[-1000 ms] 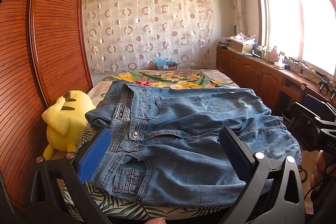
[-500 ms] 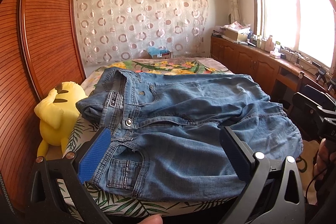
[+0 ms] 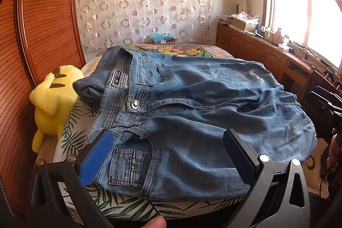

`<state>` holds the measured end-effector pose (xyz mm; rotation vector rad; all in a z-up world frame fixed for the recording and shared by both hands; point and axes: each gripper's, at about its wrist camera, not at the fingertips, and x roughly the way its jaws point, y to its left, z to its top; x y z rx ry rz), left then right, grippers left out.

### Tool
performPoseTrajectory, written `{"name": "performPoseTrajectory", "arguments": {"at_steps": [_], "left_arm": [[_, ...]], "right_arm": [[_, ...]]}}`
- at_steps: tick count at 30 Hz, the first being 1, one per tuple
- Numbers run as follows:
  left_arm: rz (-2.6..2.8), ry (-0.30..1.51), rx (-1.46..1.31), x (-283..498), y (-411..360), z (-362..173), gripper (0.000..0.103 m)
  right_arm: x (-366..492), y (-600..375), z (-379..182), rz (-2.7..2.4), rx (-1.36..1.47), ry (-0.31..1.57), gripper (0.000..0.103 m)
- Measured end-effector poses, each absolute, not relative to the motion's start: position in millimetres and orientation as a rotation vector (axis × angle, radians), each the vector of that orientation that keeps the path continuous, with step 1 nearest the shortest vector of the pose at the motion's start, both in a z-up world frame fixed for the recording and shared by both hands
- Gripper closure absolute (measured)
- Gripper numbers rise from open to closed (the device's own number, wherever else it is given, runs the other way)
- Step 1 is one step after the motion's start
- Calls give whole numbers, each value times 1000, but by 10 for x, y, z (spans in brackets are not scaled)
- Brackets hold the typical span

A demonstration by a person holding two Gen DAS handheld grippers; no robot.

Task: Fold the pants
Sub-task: 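Lower both grippers toward the edge of the blue jeans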

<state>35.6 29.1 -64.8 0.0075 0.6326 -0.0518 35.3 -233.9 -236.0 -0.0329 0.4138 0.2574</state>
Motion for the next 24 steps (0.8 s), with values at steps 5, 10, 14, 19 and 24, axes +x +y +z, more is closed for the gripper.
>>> {"name": "performPoseTrajectory", "arguments": {"at_steps": [5,10,14,19,24], "left_arm": [[-46,662,10,386,418,-760,0],[-17,693,1,413,663,-881,0],[11,705,-24,427,916,-949,0],[43,725,-49,460,1170,-1016,1],[64,759,-65,457,1354,-1159,13]], "right_arm": [[409,-2403,-2362,245,-46,445,11],[405,-2476,-2358,210,-64,471,10],[400,-2496,-2351,185,-61,495,10],[374,-2472,-2344,167,-61,523,11],[312,-2455,-2340,156,-73,547,11]]}}
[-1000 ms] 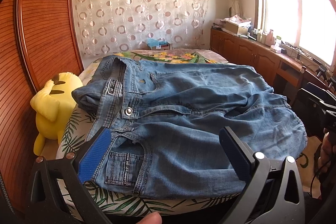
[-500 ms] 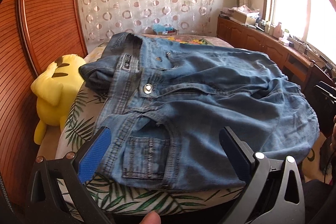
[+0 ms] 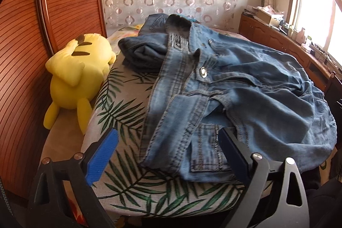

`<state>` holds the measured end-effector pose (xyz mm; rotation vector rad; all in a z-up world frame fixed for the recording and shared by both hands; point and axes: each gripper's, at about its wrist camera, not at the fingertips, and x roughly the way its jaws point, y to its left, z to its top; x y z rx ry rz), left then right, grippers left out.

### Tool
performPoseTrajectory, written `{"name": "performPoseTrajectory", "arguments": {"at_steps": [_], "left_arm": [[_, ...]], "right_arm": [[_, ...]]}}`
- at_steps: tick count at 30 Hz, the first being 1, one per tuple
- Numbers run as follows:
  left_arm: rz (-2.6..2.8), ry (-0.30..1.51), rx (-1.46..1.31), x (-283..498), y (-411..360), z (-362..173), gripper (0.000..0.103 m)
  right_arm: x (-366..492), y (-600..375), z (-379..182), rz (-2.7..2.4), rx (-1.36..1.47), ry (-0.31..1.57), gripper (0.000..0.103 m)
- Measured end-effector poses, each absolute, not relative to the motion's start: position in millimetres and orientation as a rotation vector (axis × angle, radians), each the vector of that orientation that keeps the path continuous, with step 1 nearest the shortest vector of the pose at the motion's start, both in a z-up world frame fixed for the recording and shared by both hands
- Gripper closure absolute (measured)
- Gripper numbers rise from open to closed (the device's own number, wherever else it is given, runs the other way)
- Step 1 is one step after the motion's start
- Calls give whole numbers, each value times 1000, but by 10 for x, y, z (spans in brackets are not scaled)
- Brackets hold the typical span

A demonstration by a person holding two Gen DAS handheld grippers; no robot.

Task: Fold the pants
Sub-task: 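Lower both grippers toward the edge of the blue jeans, then close right gripper on the jeans leg edge while left gripper grasps the waistband edge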

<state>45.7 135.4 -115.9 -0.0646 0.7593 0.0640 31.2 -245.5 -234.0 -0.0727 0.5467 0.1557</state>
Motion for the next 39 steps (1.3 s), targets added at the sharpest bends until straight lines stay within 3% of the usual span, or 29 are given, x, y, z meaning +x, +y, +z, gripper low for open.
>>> {"name": "performPoseTrajectory", "arguments": {"at_steps": [6,13,16,25,33,36,39], "left_arm": [[88,800,-70,427,1472,-1316,27],[105,820,-74,443,1525,-1407,27],[104,826,-73,457,1525,-1431,27],[108,841,-73,483,1526,-1473,27],[106,844,-77,490,1527,-1479,27],[105,843,-73,495,1524,-1482,27],[101,842,-80,496,1525,-1484,27]], "right_arm": [[329,-2465,-2311,145,-82,575,11],[262,-2726,-2299,93,-77,628,11],[214,-2823,-2273,78,-66,654,16],[191,-2913,-2218,65,-35,740,46],[73,-2823,-2076,73,-52,757,85],[28,-2788,-2010,84,-63,751,93],[-17,-2785,-1916,95,-59,721,94]]}}
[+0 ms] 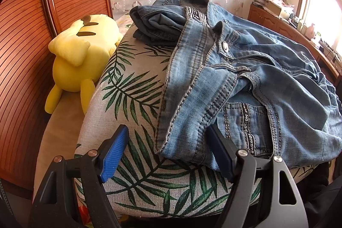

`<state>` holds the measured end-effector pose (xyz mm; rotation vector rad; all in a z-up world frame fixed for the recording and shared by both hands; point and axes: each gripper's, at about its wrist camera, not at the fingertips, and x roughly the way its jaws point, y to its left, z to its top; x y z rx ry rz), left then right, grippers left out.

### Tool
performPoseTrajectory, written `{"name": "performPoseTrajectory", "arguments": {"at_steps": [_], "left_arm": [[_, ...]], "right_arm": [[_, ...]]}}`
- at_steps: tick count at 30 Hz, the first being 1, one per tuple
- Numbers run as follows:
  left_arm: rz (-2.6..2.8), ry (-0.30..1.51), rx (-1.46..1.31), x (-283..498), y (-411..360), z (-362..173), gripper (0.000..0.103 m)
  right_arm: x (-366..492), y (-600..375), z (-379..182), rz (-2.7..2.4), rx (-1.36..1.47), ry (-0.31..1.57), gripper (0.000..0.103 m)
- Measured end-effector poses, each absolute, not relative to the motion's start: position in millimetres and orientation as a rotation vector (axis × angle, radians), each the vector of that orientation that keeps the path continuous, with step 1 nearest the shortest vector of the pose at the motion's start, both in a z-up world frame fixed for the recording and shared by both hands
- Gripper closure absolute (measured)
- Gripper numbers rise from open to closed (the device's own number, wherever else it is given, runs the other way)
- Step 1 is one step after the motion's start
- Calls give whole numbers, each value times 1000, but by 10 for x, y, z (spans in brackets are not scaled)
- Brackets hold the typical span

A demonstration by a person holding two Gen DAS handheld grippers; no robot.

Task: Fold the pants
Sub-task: 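Close right gripper on the jeans leg edge while left gripper grasps the waistband edge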

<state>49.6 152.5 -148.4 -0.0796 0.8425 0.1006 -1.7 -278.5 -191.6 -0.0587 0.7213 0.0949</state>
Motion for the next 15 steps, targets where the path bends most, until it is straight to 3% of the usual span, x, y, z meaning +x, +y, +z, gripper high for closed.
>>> {"name": "performPoseTrajectory", "arguments": {"at_steps": [4,12,15], "left_arm": [[84,834,-92,473,1539,-1459,29],[14,805,-124,434,1533,-1409,57],[10,810,-116,448,1518,-1439,60]], "right_arm": [[-82,-2743,-1668,107,-51,626,94],[-46,-2551,-1378,148,-54,533,94],[-5,-2442,-1344,184,-69,498,94]]}}
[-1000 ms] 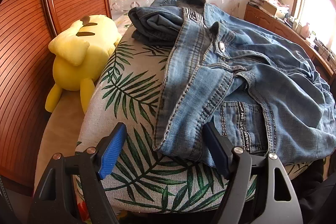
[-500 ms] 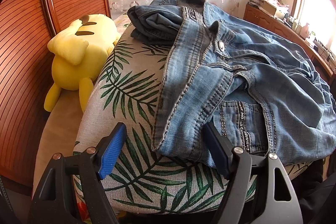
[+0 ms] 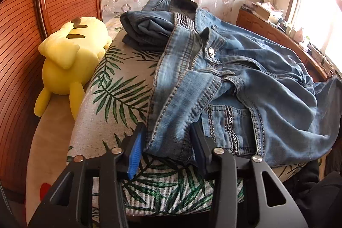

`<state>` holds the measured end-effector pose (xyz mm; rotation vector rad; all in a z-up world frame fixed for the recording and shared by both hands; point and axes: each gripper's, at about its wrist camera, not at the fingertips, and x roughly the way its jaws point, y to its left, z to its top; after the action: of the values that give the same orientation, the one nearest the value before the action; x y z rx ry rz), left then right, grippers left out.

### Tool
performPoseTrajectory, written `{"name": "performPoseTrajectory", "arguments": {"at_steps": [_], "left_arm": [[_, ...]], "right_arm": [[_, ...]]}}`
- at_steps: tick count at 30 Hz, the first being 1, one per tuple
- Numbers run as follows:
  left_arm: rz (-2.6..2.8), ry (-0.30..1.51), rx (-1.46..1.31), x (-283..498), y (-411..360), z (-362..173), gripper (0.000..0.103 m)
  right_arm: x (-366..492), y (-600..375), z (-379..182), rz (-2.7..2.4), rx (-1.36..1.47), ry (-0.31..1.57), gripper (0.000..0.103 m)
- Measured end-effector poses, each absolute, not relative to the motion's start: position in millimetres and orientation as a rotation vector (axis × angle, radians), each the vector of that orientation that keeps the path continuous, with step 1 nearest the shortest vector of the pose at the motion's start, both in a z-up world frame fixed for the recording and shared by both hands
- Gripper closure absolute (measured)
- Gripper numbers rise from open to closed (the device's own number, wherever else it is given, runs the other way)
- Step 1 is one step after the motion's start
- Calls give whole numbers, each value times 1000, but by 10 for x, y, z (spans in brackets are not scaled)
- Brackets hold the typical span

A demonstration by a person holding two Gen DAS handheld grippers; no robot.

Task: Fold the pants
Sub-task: 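Close right gripper on the jeans leg edge while left gripper grasps the waistband edge, then lift the gripped jeans edge up with both grippers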

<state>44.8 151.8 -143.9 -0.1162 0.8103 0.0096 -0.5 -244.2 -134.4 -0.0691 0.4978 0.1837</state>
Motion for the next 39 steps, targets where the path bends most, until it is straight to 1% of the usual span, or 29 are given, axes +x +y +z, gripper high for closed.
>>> {"name": "performPoseTrajectory", "arguments": {"at_steps": [4,10,12,13,14,15,16,17,18,21,24,26,28,32,33,34,35,39], "left_arm": [[4,809,-125,440,1536,-1440,61],[18,818,-102,454,1506,-1456,61],[21,817,-97,455,1497,-1460,61],[23,817,-95,457,1496,-1459,61],[24,817,-94,459,1493,-1458,61],[24,817,-92,461,1493,-1459,61],[23,817,-93,461,1495,-1457,60],[23,817,-92,457,1492,-1459,60],[25,816,-89,460,1494,-1461,57],[25,815,-86,460,1491,-1461,56],[21,814,-82,460,1489,-1461,57],[14,813,-83,453,1489,-1456,59],[6,810,-85,442,1491,-1449,63],[-10,798,-68,411,1446,-1410,75],[-11,794,-65,405,1436,-1391,78],[-15,787,-65,391,1429,-1360,80],[-18,784,-64,386,1427,-1337,84],[-21,736,-46,287,1381,-1123,86]], "right_arm": [[159,-2321,-1461,231,-89,509,94],[360,-2375,-1871,289,-88,634,94],[327,-2447,-1902,294,-81,665,94],[282,-2500,-1912,287,-75,665,91],[233,-2553,-1907,281,-67,661,86],[210,-2606,-1872,275,-58,656,78],[158,-2638,-1833,264,-49,649,73],[95,-2688,-1814,251,-40,641,64],[11,-2762,-1809,245,-29,631,59],[-236,-2808,-1787,240,-5,625,56],[-163,-2676,-1870,256,2,645,56],[-96,-2603,-1889,262,3,655,56],[-42,-2568,-1841,275,12,652,56],[125,-2508,-1771,299,10,653,56],[139,-2500,-1779,300,4,660,62],[156,-2502,-1789,299,-2,667,72],[161,-2529,-1788,298,-6,670,86],[60,-2655,-1632,277,-11,630,94]]}}
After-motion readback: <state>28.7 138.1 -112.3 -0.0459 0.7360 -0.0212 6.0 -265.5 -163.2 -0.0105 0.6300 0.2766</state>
